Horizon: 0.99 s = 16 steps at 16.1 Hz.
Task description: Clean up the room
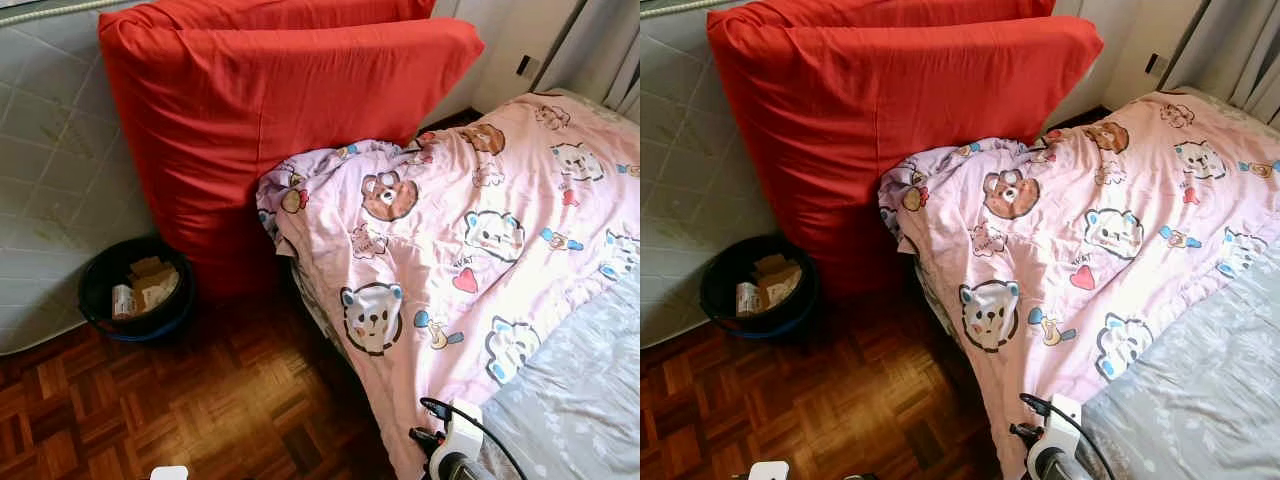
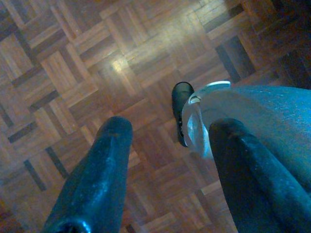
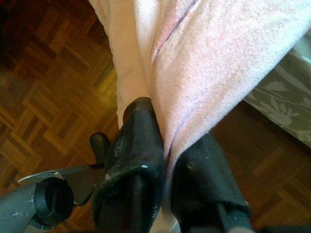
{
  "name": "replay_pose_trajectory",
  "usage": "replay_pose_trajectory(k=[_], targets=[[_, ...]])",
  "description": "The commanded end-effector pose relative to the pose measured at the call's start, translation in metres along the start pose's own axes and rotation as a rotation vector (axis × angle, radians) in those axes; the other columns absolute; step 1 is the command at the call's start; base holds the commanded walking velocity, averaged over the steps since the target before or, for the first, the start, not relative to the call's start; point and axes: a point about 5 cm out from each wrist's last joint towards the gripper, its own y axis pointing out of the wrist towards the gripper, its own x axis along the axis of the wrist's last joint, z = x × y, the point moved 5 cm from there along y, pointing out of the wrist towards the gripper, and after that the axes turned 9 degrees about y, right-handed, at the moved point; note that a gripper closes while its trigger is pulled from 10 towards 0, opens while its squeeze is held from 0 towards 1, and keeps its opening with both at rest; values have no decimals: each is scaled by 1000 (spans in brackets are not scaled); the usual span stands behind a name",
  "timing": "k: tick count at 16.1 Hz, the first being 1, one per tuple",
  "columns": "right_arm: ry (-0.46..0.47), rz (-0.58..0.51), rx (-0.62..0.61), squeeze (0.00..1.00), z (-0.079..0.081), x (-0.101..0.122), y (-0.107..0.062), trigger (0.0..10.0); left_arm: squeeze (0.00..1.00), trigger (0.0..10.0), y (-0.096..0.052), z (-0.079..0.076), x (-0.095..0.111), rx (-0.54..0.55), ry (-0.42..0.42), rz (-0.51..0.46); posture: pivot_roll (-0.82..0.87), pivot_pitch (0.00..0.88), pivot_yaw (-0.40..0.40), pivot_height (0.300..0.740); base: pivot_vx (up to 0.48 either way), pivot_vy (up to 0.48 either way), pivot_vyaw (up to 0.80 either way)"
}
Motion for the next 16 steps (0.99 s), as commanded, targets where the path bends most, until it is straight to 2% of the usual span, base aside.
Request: replay_pose_trajectory(k=[1,2,8,9,10,11,14,16], targets=[[8,44,-26,863,-7,-16,-2,10000,0,10000,-3,0,-12,-4,12,39,68,166,-48,740,0,0,0],[9,43,-29,914,-8,-16,-3,10000,0,10000,-4,0,-13,-4,12,40,67,167,-47,740,0,0,0],[13,54,-22,871,-7,-22,-3,10000,0,10000,-4,-1,-13,-6,13,44,65,170,-47,740,0,0,0],[5,47,-16,55,-6,-21,-3,10000,0,10000,-3,-1,-13,-7,12,44,63,169,-47,740,0,0,0],[-4,35,-14,0,-6,-19,-3,10000,0,10000,-3,-1,-13,-7,11,44,61,168,-46,740,0,0,0],[-4,27,-16,0,-7,-18,-3,10000,0,10000,-3,-1,-13,-6,10,44,61,168,-46,740,0,0,0],[-17,-25,-103,0,-26,-10,-7,10000,0,10000,-2,-1,-12,4,-37,49,53,162,-49,740,0,0,0],[-41,-37,-118,0,-31,-8,-9,10000,0,10000,-2,-1,-11,10,-63,51,49,155,-54,740,0,0,0]])
